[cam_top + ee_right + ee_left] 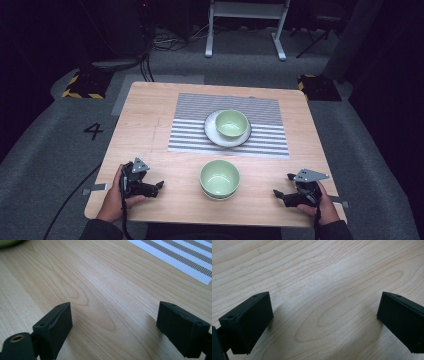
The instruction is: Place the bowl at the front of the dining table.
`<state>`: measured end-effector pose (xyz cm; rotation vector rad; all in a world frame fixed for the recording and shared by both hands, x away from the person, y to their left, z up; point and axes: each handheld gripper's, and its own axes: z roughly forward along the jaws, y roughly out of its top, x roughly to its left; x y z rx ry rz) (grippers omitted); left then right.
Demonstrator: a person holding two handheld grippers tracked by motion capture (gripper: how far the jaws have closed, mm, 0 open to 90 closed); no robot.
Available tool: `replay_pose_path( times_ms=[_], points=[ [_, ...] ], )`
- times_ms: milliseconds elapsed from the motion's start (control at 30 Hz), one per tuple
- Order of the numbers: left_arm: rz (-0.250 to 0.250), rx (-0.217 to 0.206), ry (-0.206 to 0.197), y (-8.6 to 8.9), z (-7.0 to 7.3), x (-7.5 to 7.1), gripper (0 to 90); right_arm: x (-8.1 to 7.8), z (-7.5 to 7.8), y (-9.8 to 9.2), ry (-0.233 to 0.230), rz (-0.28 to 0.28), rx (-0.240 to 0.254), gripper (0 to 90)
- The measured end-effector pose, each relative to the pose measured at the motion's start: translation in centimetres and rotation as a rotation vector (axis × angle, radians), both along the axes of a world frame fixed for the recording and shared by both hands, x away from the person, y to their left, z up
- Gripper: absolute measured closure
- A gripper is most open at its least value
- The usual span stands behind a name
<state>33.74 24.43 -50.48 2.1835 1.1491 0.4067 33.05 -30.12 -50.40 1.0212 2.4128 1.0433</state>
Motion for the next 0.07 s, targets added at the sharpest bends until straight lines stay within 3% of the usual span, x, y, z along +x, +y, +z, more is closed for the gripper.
replay_pose_path(
  times_ms=[67],
  points=[
    [0.000, 0.000, 0.000, 0.00, 0.00, 0.00, 0.3, 0.00, 0.00, 0.00, 0.000, 0.000, 0.000, 12.8]
  ],
)
